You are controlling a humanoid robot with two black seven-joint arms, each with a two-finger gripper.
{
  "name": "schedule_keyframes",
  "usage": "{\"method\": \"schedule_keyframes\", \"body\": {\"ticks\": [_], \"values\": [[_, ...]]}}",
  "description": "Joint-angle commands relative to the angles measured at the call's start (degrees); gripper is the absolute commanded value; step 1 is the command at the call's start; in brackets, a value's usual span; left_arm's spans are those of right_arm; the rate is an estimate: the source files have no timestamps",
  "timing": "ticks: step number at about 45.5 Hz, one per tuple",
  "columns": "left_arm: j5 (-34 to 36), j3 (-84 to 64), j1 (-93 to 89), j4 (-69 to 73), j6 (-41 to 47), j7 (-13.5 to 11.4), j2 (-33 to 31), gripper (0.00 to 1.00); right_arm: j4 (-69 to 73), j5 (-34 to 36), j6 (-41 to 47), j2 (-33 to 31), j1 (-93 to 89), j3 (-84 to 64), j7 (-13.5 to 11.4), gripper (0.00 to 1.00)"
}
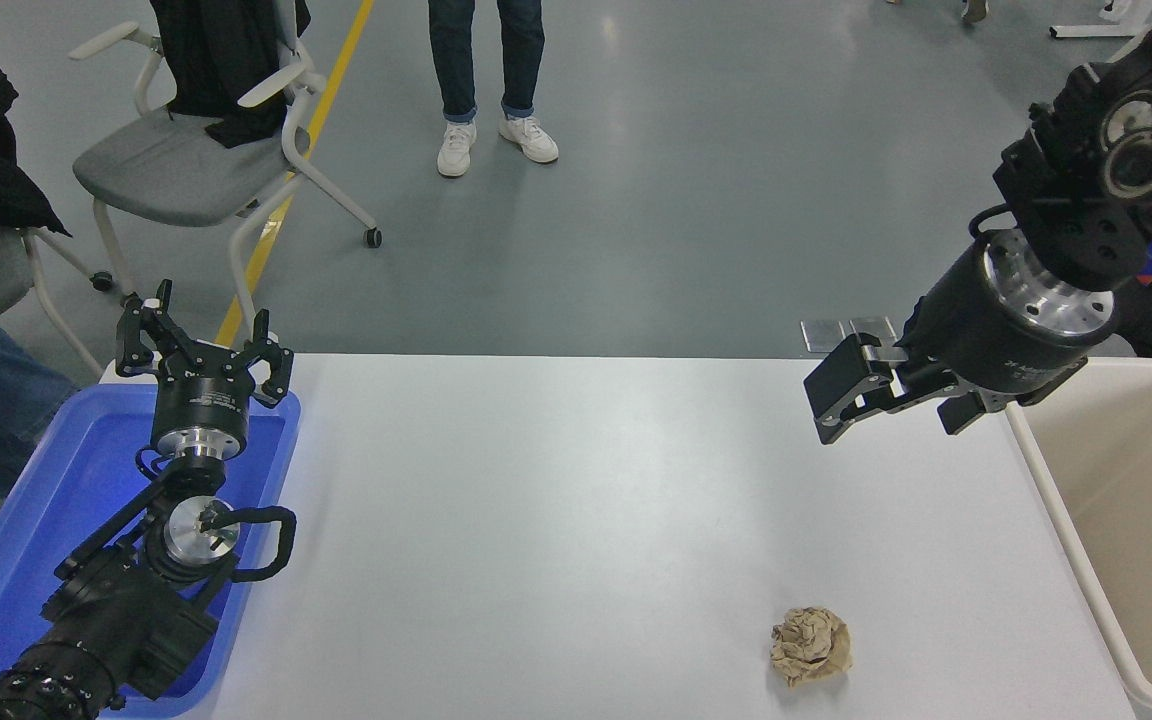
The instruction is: Pick up paper ball place in dustbin
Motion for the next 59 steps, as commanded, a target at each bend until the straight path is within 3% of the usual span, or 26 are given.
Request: {"method": "schedule_keyframes", "body": {"ticks": [1,7,28,45,59], "values": [[0.0,0.0,0.0,0.0,0.0,0.0,0.0,0.99,-0.9,-0.9,-3.4,-1.1,-10.3,2.4,0.1,1.0],[0.0,0.0,0.0,0.0,0.0,-0.1,0.0,0.99,-3.4,-3.2,-4.8,-3.2,-18.2,5.7,0.2,1.0],[0.0,0.0,0.0,0.0,0.0,0.0,0.0,0.99,-15.9,-21.8,-10.5,-4.7,-50.0,21.5,0.2,1.0],[0.0,0.0,0.0,0.0,0.0,0.0,0.0,0.99,-25.2,-30.1,-15.4,-1.2,-63.2,25.8,0.4,1.0],[0.0,0.0,0.0,0.0,0.0,0.0,0.0,0.99,-28.1,-32.3,-17.2,0.0,-66.7,25.8,0.4,1.0]]}}
